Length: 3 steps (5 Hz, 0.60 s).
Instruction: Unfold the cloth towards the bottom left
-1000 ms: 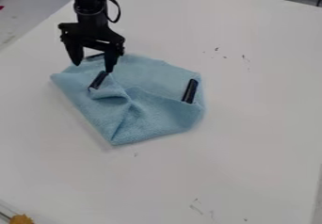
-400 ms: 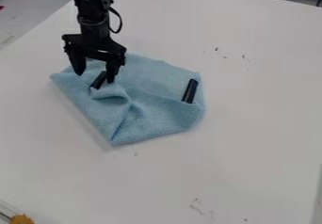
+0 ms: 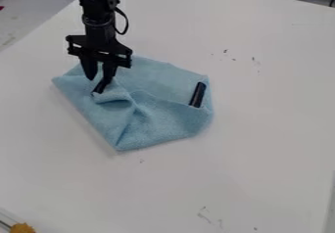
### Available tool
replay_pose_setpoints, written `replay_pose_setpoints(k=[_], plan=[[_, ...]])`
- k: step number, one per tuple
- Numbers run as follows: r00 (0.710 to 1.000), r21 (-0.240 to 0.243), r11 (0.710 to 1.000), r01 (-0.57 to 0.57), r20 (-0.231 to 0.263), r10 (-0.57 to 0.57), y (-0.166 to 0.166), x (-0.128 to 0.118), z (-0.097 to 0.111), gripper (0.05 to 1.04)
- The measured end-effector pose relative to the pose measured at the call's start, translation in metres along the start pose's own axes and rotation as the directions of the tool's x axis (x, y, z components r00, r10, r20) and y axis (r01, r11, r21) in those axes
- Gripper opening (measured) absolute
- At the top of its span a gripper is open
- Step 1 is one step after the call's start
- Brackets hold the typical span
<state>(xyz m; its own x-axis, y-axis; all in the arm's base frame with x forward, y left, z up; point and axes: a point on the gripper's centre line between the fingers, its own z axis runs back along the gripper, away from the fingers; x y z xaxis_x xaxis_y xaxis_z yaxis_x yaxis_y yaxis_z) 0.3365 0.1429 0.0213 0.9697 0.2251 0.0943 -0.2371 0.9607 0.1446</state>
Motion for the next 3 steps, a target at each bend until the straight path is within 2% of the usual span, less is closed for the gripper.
replay_pose_setpoints(k=[1,2,3], plan=[[1.0,0.001,1.0,0.005,0.0,-0.005,-0.0024,0.0007,0.0009,0.135],[1.0,0.002,1.0,-0.003,-0.005,0.003,-0.0027,0.0001,0.001,0.085],[1.0,0.005,1.0,0.002,-0.02,-0.002,-0.0051,-0.0013,0.0023,0.245]])
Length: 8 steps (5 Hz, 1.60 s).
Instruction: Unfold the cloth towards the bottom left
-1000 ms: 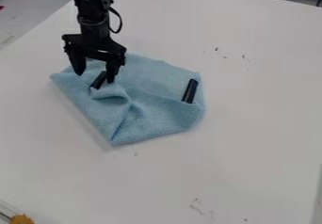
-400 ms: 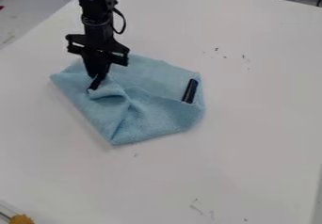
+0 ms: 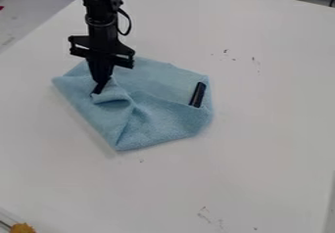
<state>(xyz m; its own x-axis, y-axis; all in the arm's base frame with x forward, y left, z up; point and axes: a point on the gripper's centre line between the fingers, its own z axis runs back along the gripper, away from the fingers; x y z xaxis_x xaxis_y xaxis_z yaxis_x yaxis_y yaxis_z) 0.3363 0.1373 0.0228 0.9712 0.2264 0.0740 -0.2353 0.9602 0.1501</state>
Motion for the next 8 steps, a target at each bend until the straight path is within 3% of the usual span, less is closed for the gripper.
replay_pose_setpoints(k=[2,3,4,5,7,8], plan=[[1.0,0.0,1.0,0.005,0.002,-0.005,-0.001,0.0,0.0,0.825],[1.0,-0.007,1.0,0.014,0.006,-0.014,-0.002,0.001,0.0,1.006],[1.0,-0.013,1.0,0.015,0.008,-0.015,-0.002,0.003,-0.001,1.002],[1.0,-0.027,0.999,0.017,0.004,-0.017,-0.003,0.003,-0.007,0.942],[1.0,-0.032,0.999,0.013,0.018,-0.012,0.001,0.005,-0.01,0.339],[1.0,-0.027,1.0,0.006,0.012,-0.006,0.001,0.004,-0.01,0.148]])
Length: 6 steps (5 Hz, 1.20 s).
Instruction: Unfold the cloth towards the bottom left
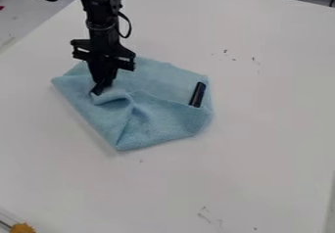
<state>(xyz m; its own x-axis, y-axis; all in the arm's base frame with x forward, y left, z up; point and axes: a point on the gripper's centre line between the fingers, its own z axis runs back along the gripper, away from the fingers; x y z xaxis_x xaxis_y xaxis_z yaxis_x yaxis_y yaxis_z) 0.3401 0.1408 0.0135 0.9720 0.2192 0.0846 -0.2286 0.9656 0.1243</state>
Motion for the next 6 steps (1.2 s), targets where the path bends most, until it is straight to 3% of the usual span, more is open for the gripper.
replay_pose_setpoints(k=[1,3,4,6], plan=[[1.0,0.038,0.999,0.008,-0.013,-0.007,-0.007,-0.004,0.007,0.065],[0.99,0.118,0.985,-0.126,0.079,0.117,0.018,-0.036,0.055,0.058],[0.973,0.112,0.969,-0.222,0.086,0.213,0.045,-0.062,0.053,0.058],[0.936,0.06,0.935,-0.351,0.068,0.347,0.084,-0.104,0.025,0.058]])
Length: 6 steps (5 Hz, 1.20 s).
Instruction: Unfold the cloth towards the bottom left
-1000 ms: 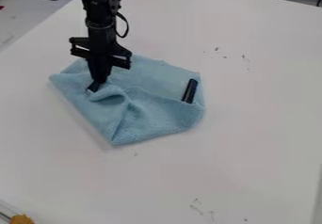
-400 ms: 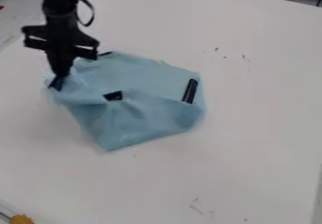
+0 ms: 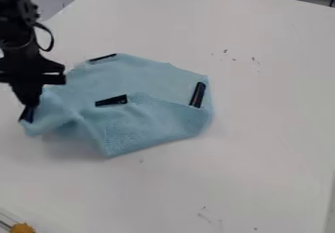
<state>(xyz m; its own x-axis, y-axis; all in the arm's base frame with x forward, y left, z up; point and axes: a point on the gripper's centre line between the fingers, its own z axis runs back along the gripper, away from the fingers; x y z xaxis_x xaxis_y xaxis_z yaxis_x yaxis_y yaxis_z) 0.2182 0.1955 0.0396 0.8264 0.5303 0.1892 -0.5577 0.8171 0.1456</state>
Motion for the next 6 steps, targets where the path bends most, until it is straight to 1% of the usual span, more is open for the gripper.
replay_pose_setpoints(k=[1,2,3,4,5,6], plan=[[0.999,-0.006,0.999,-0.049,-0.022,0.049,0.014,-0.012,-0.008,0.058],[0.996,-0.001,0.997,-0.075,-0.046,0.075,0.019,-0.022,-0.012,0.081],[0.992,-0.006,0.994,-0.112,-0.063,0.111,0.022,-0.03,-0.015,0.241],[0.986,-0.003,0.989,-0.145,-0.087,0.144,0.022,-0.037,-0.017,0.516],[0.973,0.013,0.981,-0.194,-0.124,0.195,0.022,-0.051,-0.02,0.829],[0.964,0.057,0.969,-0.239,-0.107,0.244,0.027,-0.058,-0.012,1.014]])
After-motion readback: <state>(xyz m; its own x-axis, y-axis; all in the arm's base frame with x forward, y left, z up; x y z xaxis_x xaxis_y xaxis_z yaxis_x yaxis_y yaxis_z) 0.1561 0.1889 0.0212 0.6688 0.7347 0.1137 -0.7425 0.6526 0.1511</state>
